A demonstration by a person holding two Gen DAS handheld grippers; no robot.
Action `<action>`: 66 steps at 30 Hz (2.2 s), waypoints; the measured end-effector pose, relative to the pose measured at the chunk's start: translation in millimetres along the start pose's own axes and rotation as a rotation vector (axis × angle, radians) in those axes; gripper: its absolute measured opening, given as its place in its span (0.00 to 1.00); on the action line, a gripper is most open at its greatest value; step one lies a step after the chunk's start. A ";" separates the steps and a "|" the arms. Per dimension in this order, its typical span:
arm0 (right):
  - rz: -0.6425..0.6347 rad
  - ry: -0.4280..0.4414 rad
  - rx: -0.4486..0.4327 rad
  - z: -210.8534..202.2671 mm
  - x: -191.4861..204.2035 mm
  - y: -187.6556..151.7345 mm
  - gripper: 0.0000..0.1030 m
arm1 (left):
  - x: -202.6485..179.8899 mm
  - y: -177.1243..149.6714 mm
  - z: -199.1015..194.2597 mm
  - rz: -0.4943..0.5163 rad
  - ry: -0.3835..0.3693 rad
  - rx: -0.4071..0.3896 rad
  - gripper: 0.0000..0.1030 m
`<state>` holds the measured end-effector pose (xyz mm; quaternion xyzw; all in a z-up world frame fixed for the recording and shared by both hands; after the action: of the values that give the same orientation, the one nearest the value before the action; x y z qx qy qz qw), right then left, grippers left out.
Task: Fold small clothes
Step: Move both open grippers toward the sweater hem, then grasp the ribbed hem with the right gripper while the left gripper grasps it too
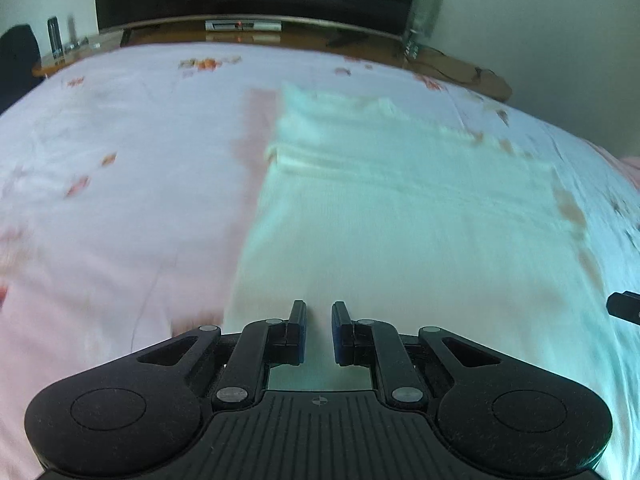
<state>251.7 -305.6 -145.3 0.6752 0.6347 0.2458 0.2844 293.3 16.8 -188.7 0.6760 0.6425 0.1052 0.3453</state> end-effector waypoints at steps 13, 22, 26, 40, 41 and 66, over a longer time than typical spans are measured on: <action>0.064 -0.071 0.050 -83.1 25.7 -95.6 0.53 | -13.8 -73.1 -72.6 0.091 -0.002 -0.022 0.94; 0.111 -0.138 0.016 -126.8 28.6 -124.9 0.61 | -26.6 -99.3 -107.7 0.180 -0.017 -0.041 0.94; 0.122 -0.162 0.013 -137.9 26.2 -135.7 0.61 | -26.5 -111.0 -113.9 0.189 -0.028 -0.018 0.94; 0.166 -0.232 0.081 -146.1 11.1 -179.2 0.61 | 30.6 -153.1 -132.2 0.070 -0.053 0.031 0.48; 0.170 -0.234 0.085 -145.4 9.9 -181.1 0.61 | 34.3 -156.1 -133.3 0.063 -0.066 0.035 0.46; 0.323 -0.082 0.052 -151.1 7.6 -155.8 0.09 | 18.8 -110.0 -149.7 0.051 -0.282 -0.116 0.10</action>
<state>35.8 -282.1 -145.6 0.7851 0.5118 0.2439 0.2493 120.9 77.1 -149.9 0.6793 0.5629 0.0547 0.4678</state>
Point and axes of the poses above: each gripper's, at about its wrist camera, not at the fingertips, and z roughly the way its jaws point, x to its left, y to its top, the point moved 1 cm from there along z, roughly the way its jaws point, and after that the axes turned 13 degrees about -y, right-handed, at the moved point
